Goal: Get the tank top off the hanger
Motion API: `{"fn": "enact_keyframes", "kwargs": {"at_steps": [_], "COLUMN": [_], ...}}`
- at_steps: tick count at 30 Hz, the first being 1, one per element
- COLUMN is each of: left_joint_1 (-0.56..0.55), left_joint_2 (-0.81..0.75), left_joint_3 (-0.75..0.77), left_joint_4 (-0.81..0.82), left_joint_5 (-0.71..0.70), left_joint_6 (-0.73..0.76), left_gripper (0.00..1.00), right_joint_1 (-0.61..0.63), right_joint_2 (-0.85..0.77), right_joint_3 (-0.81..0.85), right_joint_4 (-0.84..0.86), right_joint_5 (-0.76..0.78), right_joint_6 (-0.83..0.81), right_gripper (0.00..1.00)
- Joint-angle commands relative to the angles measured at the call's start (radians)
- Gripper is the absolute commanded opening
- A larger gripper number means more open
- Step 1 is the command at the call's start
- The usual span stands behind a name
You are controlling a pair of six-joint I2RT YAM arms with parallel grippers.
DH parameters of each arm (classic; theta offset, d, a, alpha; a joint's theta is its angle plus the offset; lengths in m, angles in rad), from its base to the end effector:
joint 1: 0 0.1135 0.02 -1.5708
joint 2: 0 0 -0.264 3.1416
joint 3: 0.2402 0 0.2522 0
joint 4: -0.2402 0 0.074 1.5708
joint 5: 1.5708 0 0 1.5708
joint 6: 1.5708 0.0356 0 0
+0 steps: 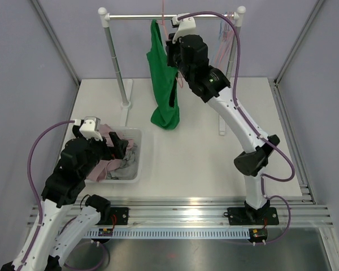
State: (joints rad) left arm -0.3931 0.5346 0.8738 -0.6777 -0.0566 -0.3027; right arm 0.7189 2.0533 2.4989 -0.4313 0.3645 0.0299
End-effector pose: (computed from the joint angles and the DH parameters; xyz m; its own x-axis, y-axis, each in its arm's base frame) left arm 0.0998 -0.0392 0.3497 -0.3921 -0.1596 -0.9060 0.2266 0.9377 -0.2632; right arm 0.3432 0.2835 0.5086 0.0004 0.0375 -0.9993 -0.3472 0.9371 0.0350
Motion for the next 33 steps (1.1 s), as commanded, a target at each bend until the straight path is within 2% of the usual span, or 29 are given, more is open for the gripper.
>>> {"fn": "enact_keyframes", "kwargs": {"at_steps": [1,7,11,13,20,23,27,30,33], "left_joint_1": [-0.001,-0.001,-0.003,-0.003,-0.009,-0.036,-0.131,-0.219,-0.294], "left_joint_2": [-0.016,0.021,0.057,0.09,0.249,0.309,0.39,0.453,0.51], "left_joint_3": [0.005,0.066,0.131,0.174,0.33,0.372,0.422,0.447,0.467], "left_joint_4": [0.066,0.084,0.102,0.136,0.245,0.329,0.421,0.458,0.464], "left_joint_5": [-0.014,0.011,0.027,0.051,0.184,0.25,0.305,0.298,0.276], "left_joint_6": [0.004,-0.032,-0.059,-0.078,-0.108,-0.121,-0.127,-0.116,-0.101], "left_gripper": [0.99,0.99,0.99,0.99,0.99,0.99,0.99,0.99,0.93], "right_joint_1": [-0.004,-0.004,-0.004,-0.004,-0.004,-0.004,-0.004,-0.004,-0.004], "right_joint_2": [-0.191,-0.435,-0.567,-0.636,-0.889,-0.984,-1.097,-1.148,-1.18], "right_joint_3": [-0.145,-0.43,-0.552,-0.606,-0.856,-0.949,-1.051,-1.1,-1.126], "right_joint_4": [0.057,0.069,0.042,-0.013,-0.046,-0.053,-0.037,-0.032,-0.034], "right_joint_5": [-0.074,-0.145,-0.209,-0.266,-0.444,-0.524,-0.582,-0.602,-0.604], "right_joint_6": [0.039,0.07,0.099,0.103,0.186,0.229,0.278,0.3,0.311], "right_gripper": [0.0,0.0,0.0,0.0,0.0,0.0,0.0,0.0,0.0]}}
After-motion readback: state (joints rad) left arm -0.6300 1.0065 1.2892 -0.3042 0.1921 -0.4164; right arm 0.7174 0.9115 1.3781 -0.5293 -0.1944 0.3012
